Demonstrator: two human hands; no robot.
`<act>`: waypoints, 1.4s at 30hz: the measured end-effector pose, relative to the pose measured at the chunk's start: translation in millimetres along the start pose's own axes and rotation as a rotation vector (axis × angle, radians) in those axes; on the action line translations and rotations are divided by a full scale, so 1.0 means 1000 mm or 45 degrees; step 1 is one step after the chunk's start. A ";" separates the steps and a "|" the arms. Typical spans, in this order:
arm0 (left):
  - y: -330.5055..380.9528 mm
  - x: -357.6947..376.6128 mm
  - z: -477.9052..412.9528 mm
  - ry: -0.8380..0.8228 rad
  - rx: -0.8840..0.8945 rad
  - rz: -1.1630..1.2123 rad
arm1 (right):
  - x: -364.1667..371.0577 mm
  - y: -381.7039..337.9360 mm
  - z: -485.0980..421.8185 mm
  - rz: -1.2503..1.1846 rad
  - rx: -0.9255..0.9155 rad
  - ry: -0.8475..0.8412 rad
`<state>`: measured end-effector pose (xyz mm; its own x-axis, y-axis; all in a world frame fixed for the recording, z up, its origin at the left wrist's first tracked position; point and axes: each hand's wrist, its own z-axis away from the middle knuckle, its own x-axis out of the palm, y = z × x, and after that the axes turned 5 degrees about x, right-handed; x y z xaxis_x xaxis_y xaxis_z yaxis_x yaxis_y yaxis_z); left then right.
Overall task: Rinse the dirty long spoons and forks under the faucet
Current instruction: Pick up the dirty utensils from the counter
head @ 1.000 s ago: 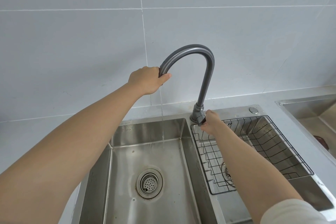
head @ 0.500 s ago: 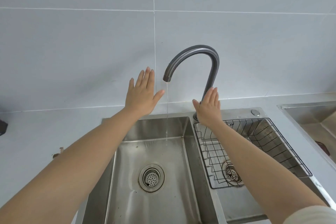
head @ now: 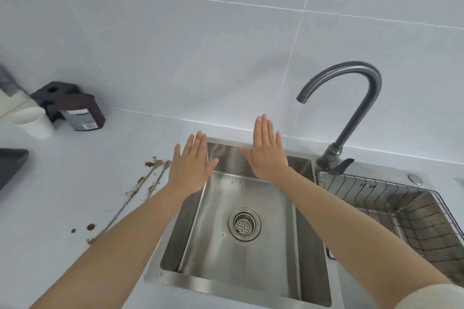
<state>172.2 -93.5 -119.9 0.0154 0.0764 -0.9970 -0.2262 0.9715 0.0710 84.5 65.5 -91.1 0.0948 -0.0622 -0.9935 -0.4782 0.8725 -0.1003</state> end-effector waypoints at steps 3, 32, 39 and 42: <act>-0.038 0.014 0.033 -0.046 -0.138 0.018 | 0.020 -0.040 -0.007 0.024 -0.144 -0.072; -0.120 0.099 0.085 -0.485 -0.462 -0.073 | 0.138 -0.208 -0.071 0.682 -1.237 -0.351; -0.122 0.097 0.082 -0.554 -0.370 -0.177 | 0.139 -0.209 -0.071 0.797 -1.331 -0.302; -0.124 0.088 0.080 -0.532 -0.434 -0.048 | 0.137 -0.206 -0.071 0.778 -1.310 -0.267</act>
<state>279.4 -189.2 -214.1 0.4000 0.1933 -0.8959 -0.5200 0.8528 -0.0481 133.9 -156.7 -209.9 -0.2946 0.3874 -0.8736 -0.9541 -0.0679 0.2916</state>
